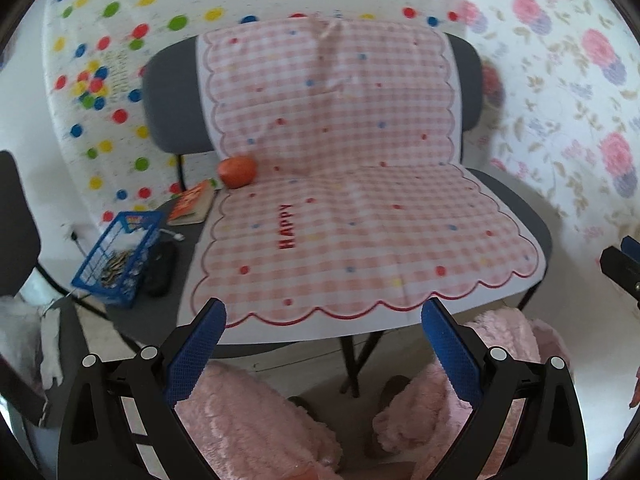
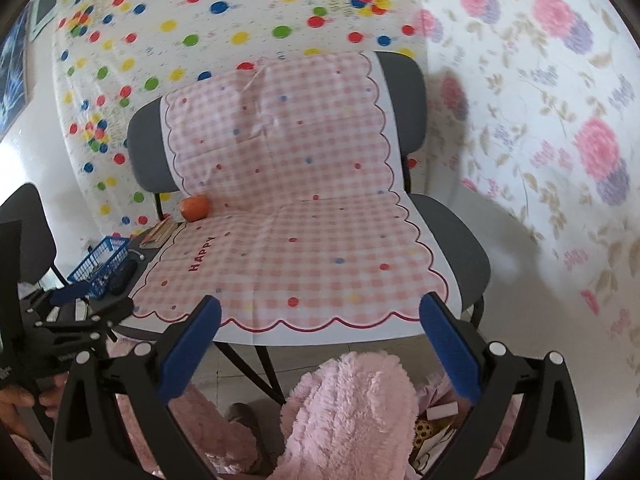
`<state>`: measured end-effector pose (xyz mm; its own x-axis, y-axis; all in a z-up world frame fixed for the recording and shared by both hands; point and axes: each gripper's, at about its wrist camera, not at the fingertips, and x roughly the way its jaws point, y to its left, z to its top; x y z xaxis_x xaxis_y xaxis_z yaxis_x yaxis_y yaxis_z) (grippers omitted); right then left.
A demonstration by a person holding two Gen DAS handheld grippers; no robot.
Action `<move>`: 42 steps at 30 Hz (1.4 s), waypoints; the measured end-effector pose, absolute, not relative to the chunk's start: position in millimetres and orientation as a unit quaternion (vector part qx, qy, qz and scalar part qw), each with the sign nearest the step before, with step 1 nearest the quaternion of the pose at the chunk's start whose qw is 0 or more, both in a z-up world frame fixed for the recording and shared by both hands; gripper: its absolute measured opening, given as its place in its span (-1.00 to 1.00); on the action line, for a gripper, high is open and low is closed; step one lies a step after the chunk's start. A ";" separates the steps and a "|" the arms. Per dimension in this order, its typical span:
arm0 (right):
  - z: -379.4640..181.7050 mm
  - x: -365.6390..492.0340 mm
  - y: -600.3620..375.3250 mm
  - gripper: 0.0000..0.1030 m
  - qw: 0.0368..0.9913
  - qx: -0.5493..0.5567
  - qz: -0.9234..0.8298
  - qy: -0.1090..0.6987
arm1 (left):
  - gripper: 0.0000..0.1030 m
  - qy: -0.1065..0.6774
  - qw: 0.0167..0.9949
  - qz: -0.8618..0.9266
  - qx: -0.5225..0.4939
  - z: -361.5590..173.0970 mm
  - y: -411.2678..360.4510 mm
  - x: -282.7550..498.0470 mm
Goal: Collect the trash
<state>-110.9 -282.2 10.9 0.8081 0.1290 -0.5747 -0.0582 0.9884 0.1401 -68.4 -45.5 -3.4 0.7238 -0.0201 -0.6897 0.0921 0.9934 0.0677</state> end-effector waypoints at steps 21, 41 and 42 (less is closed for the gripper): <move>2.5 -94.9 -268.7 0.88 0.943 0.041 0.064 0.325 | 0.88 0.380 0.924 -0.017 0.031 -4.0 -27.9 -62.2; 1.5 -96.2 -274.9 0.88 0.943 0.042 0.061 0.324 | 0.88 0.381 0.924 -0.023 0.037 -3.2 -36.9 -62.3; 1.5 -96.6 -276.3 0.88 0.943 0.042 0.060 0.324 | 0.88 0.381 0.924 -0.025 0.037 -3.2 -37.7 -61.9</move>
